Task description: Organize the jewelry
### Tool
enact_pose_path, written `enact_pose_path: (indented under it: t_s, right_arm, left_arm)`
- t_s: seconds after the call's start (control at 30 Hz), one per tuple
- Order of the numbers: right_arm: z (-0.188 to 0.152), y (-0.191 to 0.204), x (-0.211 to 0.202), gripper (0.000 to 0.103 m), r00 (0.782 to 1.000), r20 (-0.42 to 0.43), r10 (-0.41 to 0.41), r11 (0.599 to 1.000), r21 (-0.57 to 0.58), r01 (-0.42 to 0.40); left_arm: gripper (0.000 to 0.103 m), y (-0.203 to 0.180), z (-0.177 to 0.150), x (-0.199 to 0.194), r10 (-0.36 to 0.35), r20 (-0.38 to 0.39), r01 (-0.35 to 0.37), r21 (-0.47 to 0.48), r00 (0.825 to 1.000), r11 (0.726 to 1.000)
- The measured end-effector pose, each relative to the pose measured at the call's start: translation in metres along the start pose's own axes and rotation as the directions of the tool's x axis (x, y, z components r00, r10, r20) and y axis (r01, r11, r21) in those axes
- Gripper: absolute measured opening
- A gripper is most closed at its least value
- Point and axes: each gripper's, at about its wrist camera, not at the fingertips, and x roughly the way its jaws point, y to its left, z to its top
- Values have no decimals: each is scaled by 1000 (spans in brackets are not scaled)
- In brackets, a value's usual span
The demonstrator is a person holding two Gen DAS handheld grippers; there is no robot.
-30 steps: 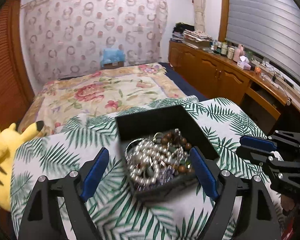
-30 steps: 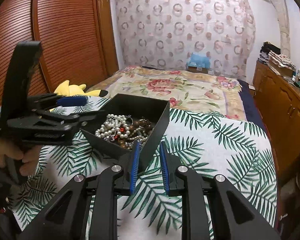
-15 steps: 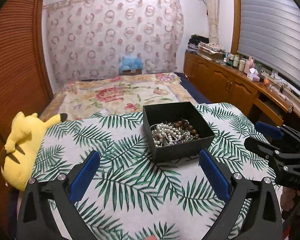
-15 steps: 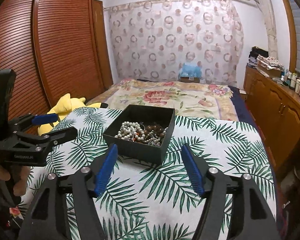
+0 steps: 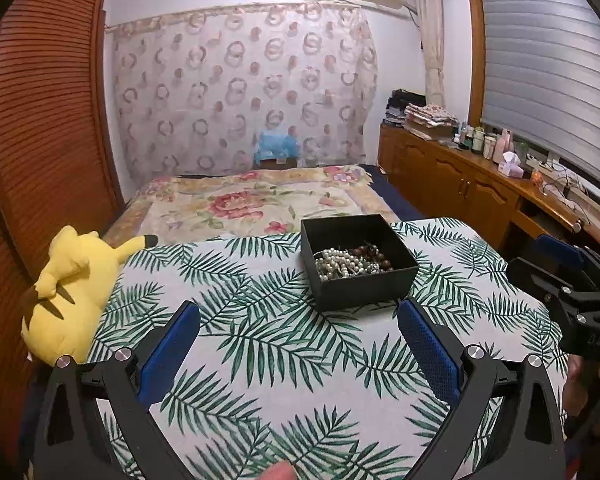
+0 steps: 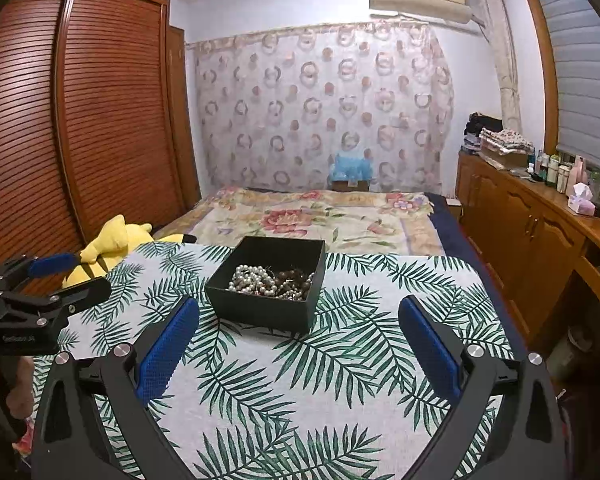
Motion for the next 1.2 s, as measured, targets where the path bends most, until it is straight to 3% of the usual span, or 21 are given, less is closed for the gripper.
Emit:
enact_pose_path:
  t_s: [1.2]
  right_arm:
    - [-7, 0, -3, 100, 1000, -4, -15, 1000, 9, 15]
  left_arm:
    - [95, 3, 0, -15, 9, 29, -9, -7, 1000, 1000]
